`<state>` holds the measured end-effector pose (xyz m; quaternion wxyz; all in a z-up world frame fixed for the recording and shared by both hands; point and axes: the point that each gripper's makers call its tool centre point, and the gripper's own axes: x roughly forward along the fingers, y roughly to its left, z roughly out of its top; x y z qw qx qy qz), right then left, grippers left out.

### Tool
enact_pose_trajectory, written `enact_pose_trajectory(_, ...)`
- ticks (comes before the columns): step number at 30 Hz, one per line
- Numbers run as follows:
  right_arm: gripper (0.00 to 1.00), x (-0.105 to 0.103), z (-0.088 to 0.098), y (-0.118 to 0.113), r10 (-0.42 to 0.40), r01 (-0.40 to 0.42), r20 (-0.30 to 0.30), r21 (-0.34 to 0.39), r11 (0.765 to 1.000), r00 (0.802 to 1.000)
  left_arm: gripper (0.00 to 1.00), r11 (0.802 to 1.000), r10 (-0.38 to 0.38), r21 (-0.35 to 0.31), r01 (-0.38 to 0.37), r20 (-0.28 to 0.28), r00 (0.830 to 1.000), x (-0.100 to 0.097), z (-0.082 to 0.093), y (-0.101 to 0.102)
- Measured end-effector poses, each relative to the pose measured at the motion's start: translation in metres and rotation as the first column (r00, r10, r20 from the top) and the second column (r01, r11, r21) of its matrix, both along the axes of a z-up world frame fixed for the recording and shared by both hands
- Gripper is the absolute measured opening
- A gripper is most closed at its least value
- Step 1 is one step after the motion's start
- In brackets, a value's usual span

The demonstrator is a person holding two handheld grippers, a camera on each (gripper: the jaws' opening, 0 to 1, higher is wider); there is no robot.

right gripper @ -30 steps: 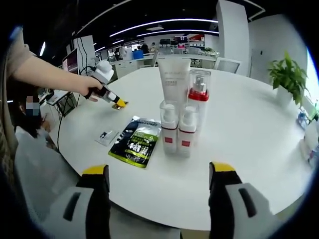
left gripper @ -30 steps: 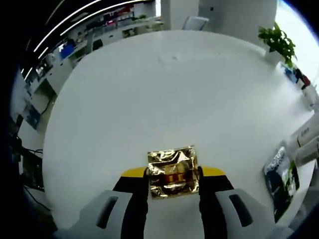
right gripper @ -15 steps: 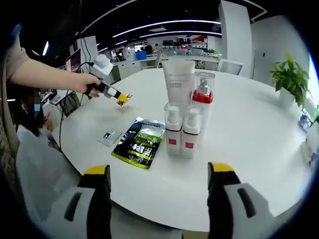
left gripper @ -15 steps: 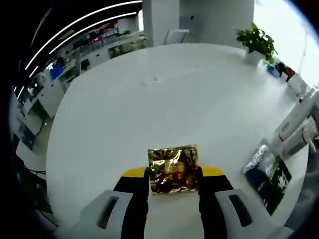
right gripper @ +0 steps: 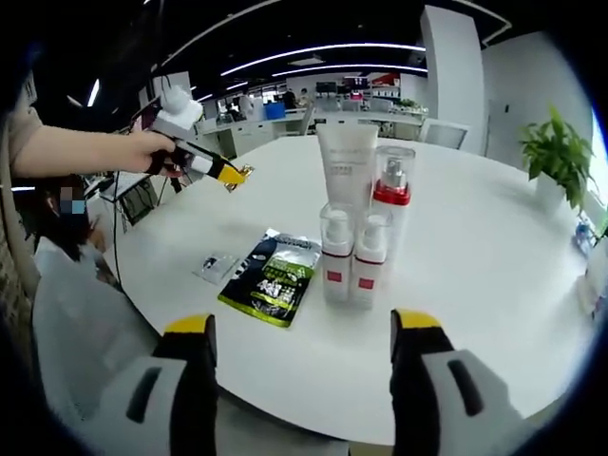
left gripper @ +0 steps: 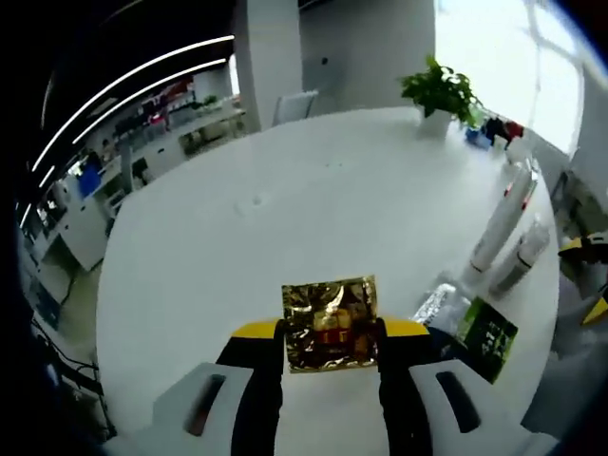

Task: Arrange the skincare products in the storage area until every visible bottle or jar stands upright without overlapping.

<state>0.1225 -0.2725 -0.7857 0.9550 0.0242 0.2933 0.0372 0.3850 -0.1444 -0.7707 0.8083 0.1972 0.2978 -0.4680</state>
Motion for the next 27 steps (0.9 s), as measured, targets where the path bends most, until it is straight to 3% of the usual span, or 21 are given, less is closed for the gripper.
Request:
enact_pose_trajectory(14,0.71,0.000,0.017,0.000,0.010,-0.011,0.040,0.024,1.000,0.999,0.36,0.990,-0.142,-0.006,0.143,0.089,0.986,-0.059,0.040,0.001)
enact_pose_trajectory(17,0.64,0.005,0.025,0.002,0.015,-0.018,0.061,0.049,0.999,0.998,0.36,0.987,-0.161,-0.005,0.162,0.107,0.981,-0.072,0.047,0.001)
enact_pose_trajectory(19,0.55,0.015,0.040,0.013,0.029,-0.040,0.098,0.114,0.993,0.995,0.36,0.984,-0.174,-0.009,0.176,0.114,0.978,-0.082,0.052,0.000)
enact_pose_trajectory(22,0.43,0.025,0.054,0.026,0.064,-0.081,0.124,0.131,0.988,0.990,0.36,0.980,-0.194,-0.011,0.197,0.128,0.973,-0.095,0.058,-0.002)
enact_pose_trajectory(26,0.33,0.038,0.069,0.055,0.116,-0.146,0.125,0.262,0.954,0.985,0.36,0.974,-0.223,-0.008,0.227,0.146,0.964,-0.113,0.065,-0.006)
enact_pose_trajectory(27,0.32,0.042,0.072,0.056,0.117,-0.150,0.135,0.263,0.953,0.984,0.36,0.972,-0.232,-0.005,0.235,0.150,0.961,-0.117,0.066,-0.007)
